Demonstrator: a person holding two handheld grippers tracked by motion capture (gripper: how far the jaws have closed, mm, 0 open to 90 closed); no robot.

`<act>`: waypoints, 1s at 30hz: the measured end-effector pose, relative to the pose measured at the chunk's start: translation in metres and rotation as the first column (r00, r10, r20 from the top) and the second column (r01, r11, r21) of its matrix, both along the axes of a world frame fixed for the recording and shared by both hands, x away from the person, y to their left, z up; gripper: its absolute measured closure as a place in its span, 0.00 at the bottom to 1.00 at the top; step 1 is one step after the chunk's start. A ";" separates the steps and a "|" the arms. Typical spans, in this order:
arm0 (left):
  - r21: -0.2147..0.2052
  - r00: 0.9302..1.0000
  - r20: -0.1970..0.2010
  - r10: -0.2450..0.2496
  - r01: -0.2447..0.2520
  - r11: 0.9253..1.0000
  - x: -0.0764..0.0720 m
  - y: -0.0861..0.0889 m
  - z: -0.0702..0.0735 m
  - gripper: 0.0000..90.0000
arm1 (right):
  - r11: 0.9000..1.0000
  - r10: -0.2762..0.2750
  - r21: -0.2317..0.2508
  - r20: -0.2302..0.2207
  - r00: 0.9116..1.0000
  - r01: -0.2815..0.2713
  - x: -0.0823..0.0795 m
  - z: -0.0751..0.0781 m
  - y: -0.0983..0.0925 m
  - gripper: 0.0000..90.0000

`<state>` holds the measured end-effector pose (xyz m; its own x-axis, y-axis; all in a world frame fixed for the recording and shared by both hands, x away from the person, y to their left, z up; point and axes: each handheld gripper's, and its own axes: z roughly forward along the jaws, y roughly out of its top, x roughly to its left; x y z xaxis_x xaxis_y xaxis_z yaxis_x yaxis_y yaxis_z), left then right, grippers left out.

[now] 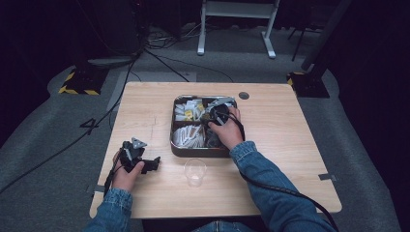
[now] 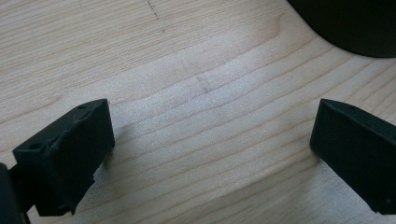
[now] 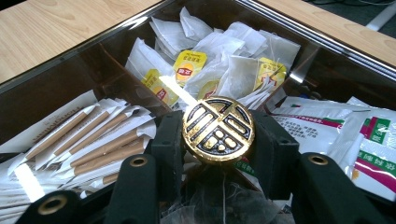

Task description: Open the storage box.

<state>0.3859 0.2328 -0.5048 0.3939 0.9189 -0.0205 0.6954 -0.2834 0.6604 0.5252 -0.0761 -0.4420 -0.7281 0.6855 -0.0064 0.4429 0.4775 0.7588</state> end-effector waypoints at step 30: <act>-0.001 1.000 0.000 0.004 -0.004 1.000 0.000 0.000 0.000 0.00 | 0.999 -0.002 0.035 0.031 1.000 0.001 -0.003 0.018 -0.006 0.65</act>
<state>0.3855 0.2325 -0.5046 0.3903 0.9204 -0.0213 0.6967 -0.2802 0.6604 0.5218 -0.0818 -0.4241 -0.7270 0.6866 -0.0048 0.4196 0.4499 0.7884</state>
